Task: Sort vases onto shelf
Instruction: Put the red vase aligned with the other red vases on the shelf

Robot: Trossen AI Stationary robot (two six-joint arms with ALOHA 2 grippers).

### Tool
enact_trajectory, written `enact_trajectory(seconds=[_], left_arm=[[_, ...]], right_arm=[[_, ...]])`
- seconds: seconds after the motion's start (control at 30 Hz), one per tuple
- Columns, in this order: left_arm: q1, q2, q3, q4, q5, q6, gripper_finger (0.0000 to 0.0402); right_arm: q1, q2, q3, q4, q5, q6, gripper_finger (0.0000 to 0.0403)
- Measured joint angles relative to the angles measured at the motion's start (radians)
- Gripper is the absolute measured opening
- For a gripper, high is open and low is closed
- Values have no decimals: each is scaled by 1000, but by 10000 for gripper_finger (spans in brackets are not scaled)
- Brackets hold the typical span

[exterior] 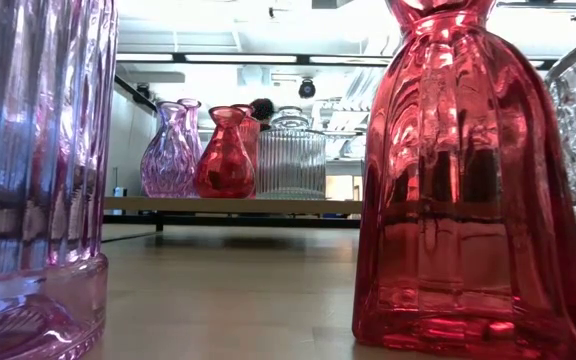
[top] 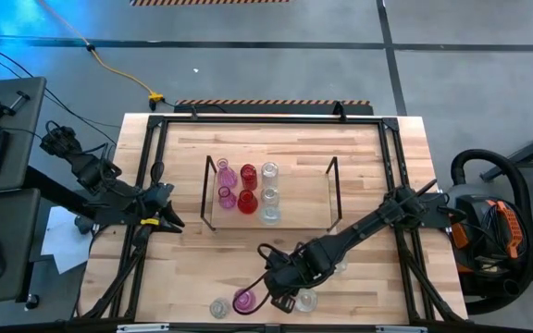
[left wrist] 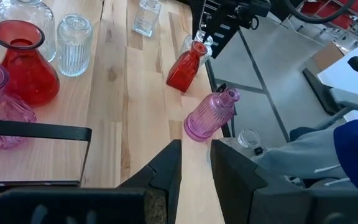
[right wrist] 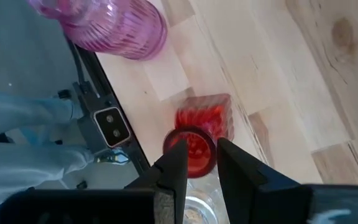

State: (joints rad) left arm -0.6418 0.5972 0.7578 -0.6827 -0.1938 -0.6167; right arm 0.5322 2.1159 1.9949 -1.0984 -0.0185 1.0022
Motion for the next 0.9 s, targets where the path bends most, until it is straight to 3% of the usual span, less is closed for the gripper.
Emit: enact_trajectory(seconds=[0.4,0.9], left_arm=[[0,0,0,0,0,0,76],[0,0,0,0,-4,-2,76]], right_arm=[[36,0,0,-3,29,22,69],[37,-1,-114,131,15,30,69]])
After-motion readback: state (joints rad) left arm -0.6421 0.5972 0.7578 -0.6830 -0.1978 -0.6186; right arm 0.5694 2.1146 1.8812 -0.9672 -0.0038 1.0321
